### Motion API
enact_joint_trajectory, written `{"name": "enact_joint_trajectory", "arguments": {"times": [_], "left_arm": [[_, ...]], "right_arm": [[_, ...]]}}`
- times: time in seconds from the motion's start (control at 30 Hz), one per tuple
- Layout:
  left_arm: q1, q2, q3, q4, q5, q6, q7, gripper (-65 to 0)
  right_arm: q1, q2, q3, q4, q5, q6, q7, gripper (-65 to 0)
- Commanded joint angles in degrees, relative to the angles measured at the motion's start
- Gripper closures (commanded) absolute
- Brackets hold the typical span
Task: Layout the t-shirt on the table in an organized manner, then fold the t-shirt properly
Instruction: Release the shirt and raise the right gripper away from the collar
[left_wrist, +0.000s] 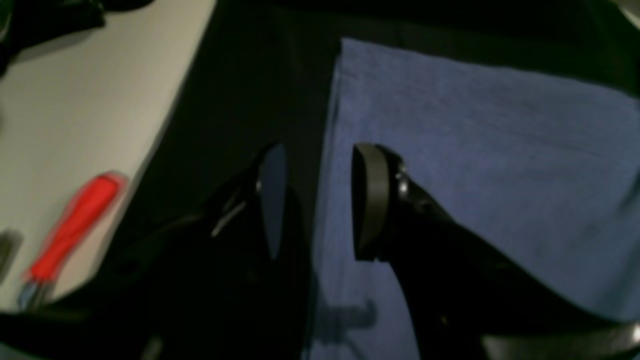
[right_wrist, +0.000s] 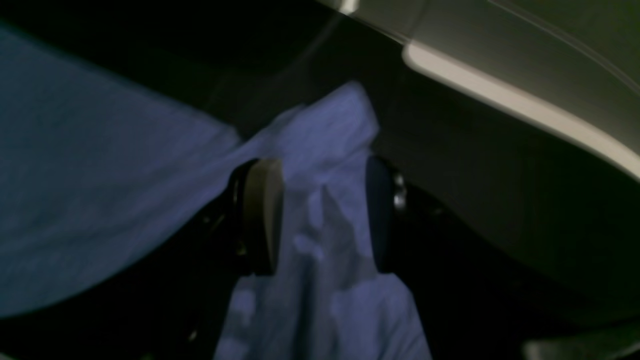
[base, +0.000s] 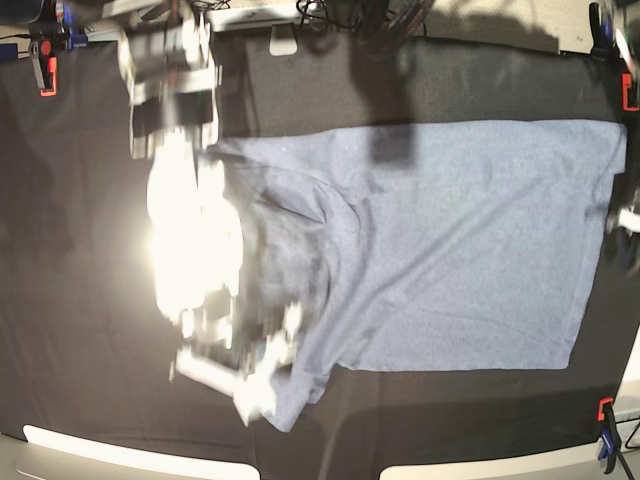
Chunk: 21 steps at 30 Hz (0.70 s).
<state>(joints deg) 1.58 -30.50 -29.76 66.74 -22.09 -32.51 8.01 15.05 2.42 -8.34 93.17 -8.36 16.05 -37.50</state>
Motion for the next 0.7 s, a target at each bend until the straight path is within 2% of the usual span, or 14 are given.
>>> {"name": "enact_joint_trajectory", "arguments": {"times": [0.0,0.27,0.33,0.47,0.57,0.67], "left_arm": [[1.4,-1.6,-1.2,3.1,-1.0,-0.3,-1.3,-20.1],[16.8,0.2,-7.7,11.8,-6.6,-0.3,0.1,-20.3],[19.6,1.1,-9.0,13.0,-6.5,-0.6,0.1,-20.3],[24.3,2.3,-9.2,15.6,-6.5,-4.7,0.1,-20.3],[26.2,2.9,-9.2,16.5,-6.5,-4.7,0.1,-20.3],[27.6,2.9,-9.2,16.5,-4.2,-4.7,0.0,-20.3]], "right_arm": [[-0.5,0.8,0.2,3.1,0.0,-0.2,1.4,-24.9],[-17.7,9.2,0.2,16.7,-0.2,-0.2,0.8,-24.9],[-21.6,11.3,0.2,20.0,-0.2,-0.2,0.8,-24.9],[-28.8,15.2,-0.3,26.1,0.3,-0.2,0.2,-24.9],[-33.9,18.7,-2.4,29.4,0.8,-0.2,-0.2,-24.9],[-37.0,23.0,-5.4,29.8,-1.8,-0.2,-0.3,-24.8]]}}
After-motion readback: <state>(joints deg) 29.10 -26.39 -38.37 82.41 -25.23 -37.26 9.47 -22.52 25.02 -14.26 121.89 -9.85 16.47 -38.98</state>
